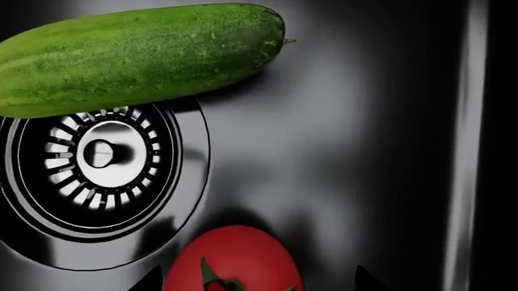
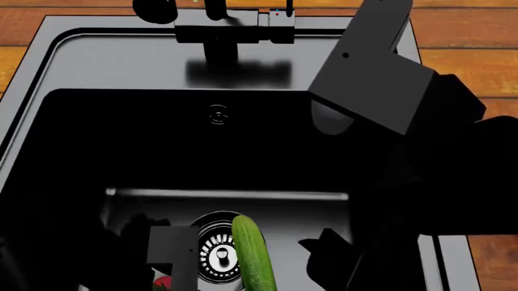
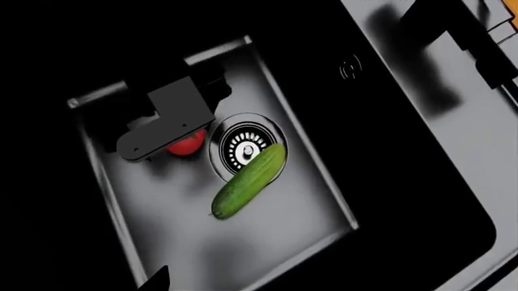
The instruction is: Pick the vegetables from the sink and place them on the cutting board.
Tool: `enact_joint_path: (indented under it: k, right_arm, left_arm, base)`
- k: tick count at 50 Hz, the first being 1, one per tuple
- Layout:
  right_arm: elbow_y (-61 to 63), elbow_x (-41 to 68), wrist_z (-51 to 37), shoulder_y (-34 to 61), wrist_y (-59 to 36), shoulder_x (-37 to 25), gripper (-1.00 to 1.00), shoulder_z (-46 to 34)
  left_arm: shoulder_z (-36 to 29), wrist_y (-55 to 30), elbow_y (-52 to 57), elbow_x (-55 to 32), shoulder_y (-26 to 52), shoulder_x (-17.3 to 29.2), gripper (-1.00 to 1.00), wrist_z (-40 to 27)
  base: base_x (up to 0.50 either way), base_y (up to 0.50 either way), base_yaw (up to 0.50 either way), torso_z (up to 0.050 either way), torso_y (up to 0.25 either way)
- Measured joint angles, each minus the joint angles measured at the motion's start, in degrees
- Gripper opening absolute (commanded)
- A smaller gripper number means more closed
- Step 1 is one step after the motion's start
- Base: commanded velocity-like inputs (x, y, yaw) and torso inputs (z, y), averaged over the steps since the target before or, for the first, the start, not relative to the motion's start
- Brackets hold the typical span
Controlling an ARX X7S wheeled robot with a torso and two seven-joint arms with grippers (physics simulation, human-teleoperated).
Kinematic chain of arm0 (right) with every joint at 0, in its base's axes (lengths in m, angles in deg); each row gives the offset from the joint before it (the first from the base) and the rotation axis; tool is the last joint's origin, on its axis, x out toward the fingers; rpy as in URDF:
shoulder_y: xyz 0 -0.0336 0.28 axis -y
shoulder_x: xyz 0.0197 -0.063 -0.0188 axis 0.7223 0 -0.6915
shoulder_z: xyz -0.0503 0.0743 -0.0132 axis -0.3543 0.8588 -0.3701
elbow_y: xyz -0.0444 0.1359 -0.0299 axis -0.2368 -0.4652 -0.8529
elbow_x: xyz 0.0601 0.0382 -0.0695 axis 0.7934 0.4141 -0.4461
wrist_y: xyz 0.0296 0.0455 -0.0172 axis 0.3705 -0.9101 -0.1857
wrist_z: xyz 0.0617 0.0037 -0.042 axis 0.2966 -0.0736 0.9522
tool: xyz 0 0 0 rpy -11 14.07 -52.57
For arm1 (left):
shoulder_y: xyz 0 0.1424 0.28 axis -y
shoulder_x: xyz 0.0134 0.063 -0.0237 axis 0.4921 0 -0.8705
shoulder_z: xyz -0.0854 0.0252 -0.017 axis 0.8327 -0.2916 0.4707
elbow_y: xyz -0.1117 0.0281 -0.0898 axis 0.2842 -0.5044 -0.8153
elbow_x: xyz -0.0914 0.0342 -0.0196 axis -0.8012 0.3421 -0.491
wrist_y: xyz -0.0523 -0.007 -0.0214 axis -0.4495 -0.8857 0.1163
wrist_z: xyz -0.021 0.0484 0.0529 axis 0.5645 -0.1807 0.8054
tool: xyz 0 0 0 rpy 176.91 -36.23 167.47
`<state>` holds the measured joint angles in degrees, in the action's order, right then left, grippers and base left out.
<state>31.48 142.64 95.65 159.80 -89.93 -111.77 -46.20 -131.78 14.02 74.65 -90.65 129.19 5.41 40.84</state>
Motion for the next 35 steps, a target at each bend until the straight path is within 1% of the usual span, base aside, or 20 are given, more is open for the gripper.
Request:
enact_joint_path:
  k: [2, 3, 15, 21, 23, 26, 35]
  right_arm:
    - [0.0, 0.1, -0.1, 0.0, 0.0, 0.1, 1.00, 0.0]
    - [-0.1, 0.1, -0.1, 0.0, 0.0, 0.1, 1.00, 0.0]
    - [-0.4, 0.3, -0.7, -0.1, 0.3, 0.3, 1.00, 0.0]
    - [-0.7, -0.3, 0.0, 0.5, 0.2, 0.6, 1.00, -0.3]
    - [-0.8, -0.7, 0.4, 0.8, 0.1, 0.7, 1.00, -0.4]
    - [-1.1, -1.2, 1.1, 1.4, 0.0, 1.0, 1.00, -0.6]
    - [-1.8, -2.5, 2.9, 2.9, -0.5, 1.8, 1.00, -1.2]
  left_arm:
    - [0.0, -0.2, 0.4, 0.1, -0.1, 0.2, 1.00, -0.2]
    - [-0.1, -0.3, 0.7, 0.2, -0.1, 0.3, -1.00, -0.2]
    - [-2.4, 0.2, 2.5, 1.3, 0.5, 1.7, -1.00, 0.1]
    - [-2.9, 1.3, 1.6, 0.2, 1.0, 1.9, -1.00, -0.8]
    - [-2.9, 1.8, 1.1, 0.1, 1.1, 2.0, -1.00, -1.4]
    - [-2.4, 3.0, 0.8, 2.2, 1.6, 2.9, -1.00, -3.5]
    - [-0.7, 3.2, 4.1, 6.8, 3.3, 6.1, -1.00, -8.3]
  base:
    - [0.00, 0.00, 0.00, 0.000, 0.000]
    - [0.00, 0.00, 0.00, 0.000, 0.000]
    - [0.00, 0.00, 0.00, 0.000, 0.000]
    - [0.00, 0.00, 0.00, 0.000, 0.000]
    - [0.01, 0.00, 0.00, 0.000, 0.000]
    - [0.00, 0.00, 0.00, 0.000, 0.000]
    - [0.00, 0.00, 0.00, 0.000, 0.000]
